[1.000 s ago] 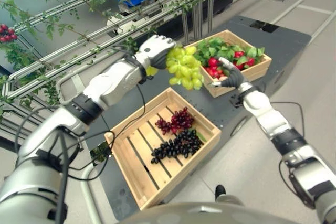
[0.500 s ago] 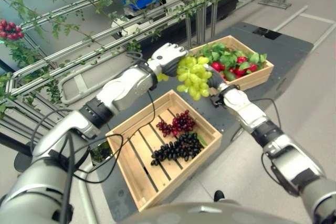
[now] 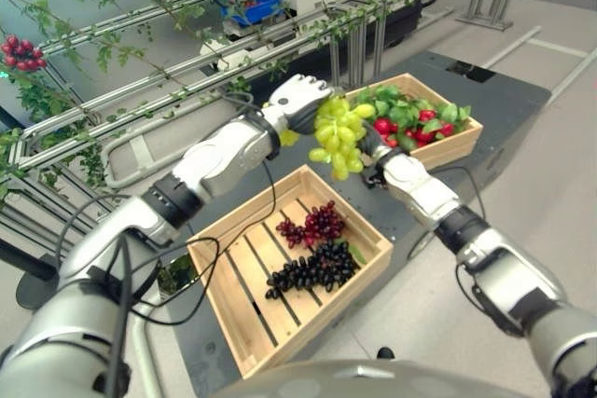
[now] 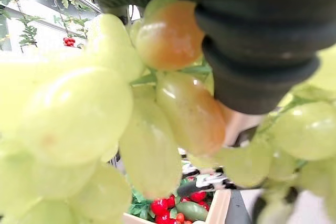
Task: Pick up the fruits from the basket on one side to the basket on the other side
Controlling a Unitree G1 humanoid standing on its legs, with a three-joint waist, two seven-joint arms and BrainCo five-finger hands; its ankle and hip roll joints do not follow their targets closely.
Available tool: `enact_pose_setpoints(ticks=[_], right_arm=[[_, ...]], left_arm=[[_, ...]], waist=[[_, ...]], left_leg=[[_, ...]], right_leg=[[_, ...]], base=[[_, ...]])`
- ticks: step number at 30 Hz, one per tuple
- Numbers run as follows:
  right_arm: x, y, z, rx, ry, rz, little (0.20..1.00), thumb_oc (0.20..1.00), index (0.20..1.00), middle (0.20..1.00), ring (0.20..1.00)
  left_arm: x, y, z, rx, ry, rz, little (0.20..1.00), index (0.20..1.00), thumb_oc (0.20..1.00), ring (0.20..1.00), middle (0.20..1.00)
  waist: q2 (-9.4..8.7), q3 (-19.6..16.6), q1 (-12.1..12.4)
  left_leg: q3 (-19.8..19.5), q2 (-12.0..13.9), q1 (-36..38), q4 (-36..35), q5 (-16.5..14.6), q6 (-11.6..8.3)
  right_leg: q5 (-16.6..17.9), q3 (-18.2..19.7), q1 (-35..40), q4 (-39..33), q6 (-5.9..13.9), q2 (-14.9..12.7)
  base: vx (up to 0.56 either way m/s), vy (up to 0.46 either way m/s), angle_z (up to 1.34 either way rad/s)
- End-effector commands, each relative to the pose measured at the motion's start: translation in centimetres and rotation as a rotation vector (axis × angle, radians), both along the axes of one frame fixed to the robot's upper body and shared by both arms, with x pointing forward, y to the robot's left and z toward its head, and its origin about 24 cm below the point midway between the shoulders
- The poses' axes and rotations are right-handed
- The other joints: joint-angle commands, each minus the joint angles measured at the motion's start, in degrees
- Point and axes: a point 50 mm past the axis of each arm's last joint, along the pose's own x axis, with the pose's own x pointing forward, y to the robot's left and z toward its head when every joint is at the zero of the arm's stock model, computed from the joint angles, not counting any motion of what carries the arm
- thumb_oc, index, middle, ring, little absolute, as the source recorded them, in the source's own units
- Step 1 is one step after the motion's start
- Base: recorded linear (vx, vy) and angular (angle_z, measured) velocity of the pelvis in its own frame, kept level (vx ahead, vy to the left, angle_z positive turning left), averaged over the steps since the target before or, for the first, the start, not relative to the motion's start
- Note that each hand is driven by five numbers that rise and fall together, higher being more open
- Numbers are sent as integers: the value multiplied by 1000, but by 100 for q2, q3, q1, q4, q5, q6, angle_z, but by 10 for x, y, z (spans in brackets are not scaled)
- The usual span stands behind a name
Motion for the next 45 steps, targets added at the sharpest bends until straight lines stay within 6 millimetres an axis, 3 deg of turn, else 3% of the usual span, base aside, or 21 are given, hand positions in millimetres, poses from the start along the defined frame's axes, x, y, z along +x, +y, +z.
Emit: enact_pose_setpoints(ticks=[1,2,5,6,7,9,15,24,30,37,45], right_arm=[[-12,19,84,217,-319,171,1000,1000,1000,1000,1000],[-13,17,82,216,-314,167,1000,1000,1000,1000,1000],[-27,-31,65,183,-321,40,1000,1000,1000,1000,1000],[-28,-32,64,183,-320,37,1000,1000,1000,1000,1000],[-36,-52,53,186,-306,-32,1000,1000,1000,1000,1000],[-45,-66,41,182,-283,-76,1000,1000,1000,1000,1000],[-69,-90,14,160,-218,-153,1000,1000,1000,1000,1000],[-92,-108,14,139,-221,-172,1000,1000,1000,1000,1000],[-79,-95,22,73,-273,-161,1000,1000,1000,1000,1000],[-43,-41,58,64,-398,-47,1000,1000,1000,1000,1000],[-12,18,72,105,-381,42,1000,1000,1000,1000,1000]], left_arm=[[13,25,8,39,-71,115,200,200,200,200,200],[12,24,6,39,-67,110,200,200,200,200,200],[14,48,11,68,-112,192,200,200,200,200,200],[13,48,11,69,-110,189,200,200,200,200,200],[14,57,12,63,-120,222,200,200,200,200,200],[13,63,11,64,-125,245,200,200,200,200,200],[14,83,9,82,-143,330,200,200,200,200,200],[13,94,1,122,-137,371,200,200,200,200,200],[17,70,-1,153,-147,306,200,200,200,200,200],[23,29,-1,146,-144,201,200,200,200,200,200],[15,-8,-2,92,-126,68,200,200,200,200,200]], waist=[[-374,-27,-35],[-372,-50,-19],[-364,-14,-88],[-366,-23,-78],[-362,-16,-117],[-362,-25,-140],[-362,-44,-226],[-367,-80,-325],[-336,-112,-323],[-316,-153,-252],[-319,-187,-112]], left_leg=[[-18,-58,-544,391,-29,17],[-28,-59,-542,396,-32,17],[-24,-59,-550,436,-55,15],[-29,-59,-550,441,-58,15],[-33,-57,-548,454,-67,11],[-36,-51,-541,456,-77,6],[-15,-48,-507,493,-108,-9],[2,-34,-488,511,-137,-21],[-2,-42,-467,514,-159,-2],[-19,-52,-467,492,-150,26],[-70,-71,-507,465,-101,51]], right_leg=[[-1355,142,432,446,350,5],[-1358,133,440,446,351,4],[-1378,94,449,471,358,5],[-1381,90,452,474,358,5],[-1390,83,465,474,364,4],[-1411,74,485,479,366,3],[-1438,82,517,497,370,4],[-1457,94,512,516,379,3],[-1463,117,527,514,377,4],[-1462,157,514,521,360,11],[-1453,163,523,517,331,24]], base=[[0,0,0],[-5,-6,-4],[0,0,0],[0,0,0],[12,2,3],[0,0,0],[0,0,0],[0,0,0],[0,0,0],[0,0,0],[-7,-1,0]])
